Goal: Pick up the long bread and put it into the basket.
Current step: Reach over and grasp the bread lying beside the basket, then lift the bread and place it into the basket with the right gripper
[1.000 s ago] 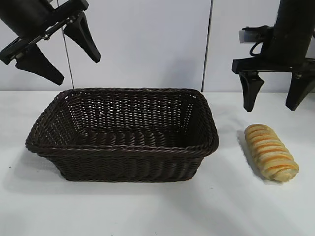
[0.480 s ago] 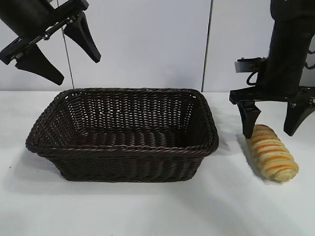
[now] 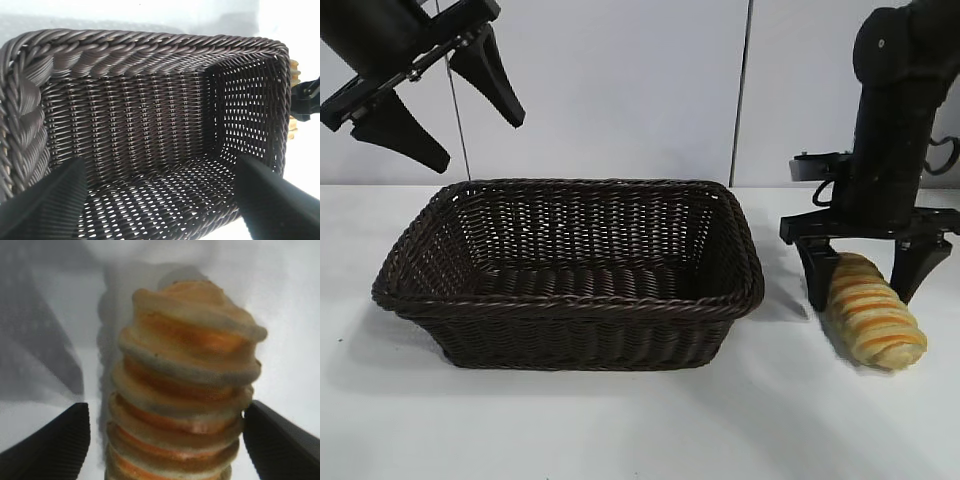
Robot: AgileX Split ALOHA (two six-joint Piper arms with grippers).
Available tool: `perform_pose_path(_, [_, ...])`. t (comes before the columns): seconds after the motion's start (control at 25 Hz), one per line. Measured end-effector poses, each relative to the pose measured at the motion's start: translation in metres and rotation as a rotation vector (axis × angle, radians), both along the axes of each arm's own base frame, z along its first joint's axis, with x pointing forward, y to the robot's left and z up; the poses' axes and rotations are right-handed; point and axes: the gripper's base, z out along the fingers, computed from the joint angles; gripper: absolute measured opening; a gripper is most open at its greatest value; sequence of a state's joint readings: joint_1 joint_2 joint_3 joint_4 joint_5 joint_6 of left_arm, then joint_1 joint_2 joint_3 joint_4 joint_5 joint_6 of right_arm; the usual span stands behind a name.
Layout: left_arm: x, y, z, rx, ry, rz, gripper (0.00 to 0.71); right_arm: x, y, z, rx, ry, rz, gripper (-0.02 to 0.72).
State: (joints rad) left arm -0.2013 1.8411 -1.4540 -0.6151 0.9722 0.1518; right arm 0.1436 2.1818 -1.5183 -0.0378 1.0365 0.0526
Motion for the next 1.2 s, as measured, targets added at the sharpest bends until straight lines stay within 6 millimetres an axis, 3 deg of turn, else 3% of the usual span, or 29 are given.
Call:
perform_pose_path(0.12, [0.0, 0.0, 0.0, 0.0, 0.0, 0.0, 0.585, 0.0, 0.0, 0.0, 0.0, 0.002, -0.001, 0.287])
perform_pose_path(0.24, [0.0, 0.0, 0.0, 0.0, 0.0, 0.0, 0.585, -0.002, 0.0, 0.001, -0.002, 0.018, -0.001, 0.23])
perform_pose_path(0.4, [0.0, 0.0, 0.0, 0.0, 0.0, 0.0, 0.585, -0.004, -0.001, 0.013, -0.002, 0.017, 0.0, 0.212])
perform_pose_path(0.88, [0.0, 0.0, 0.0, 0.0, 0.001, -0.001, 0.585, 0.007, 0.001, 0.097, 0.021, -0.131, -0.003, 0.21])
perform_pose_path(1.2, [-0.001, 0.0, 0.0, 0.0, 0.005, -0.003, 0.585, 0.012, 0.008, 0.128, 0.099, -0.217, -0.022, 0.21])
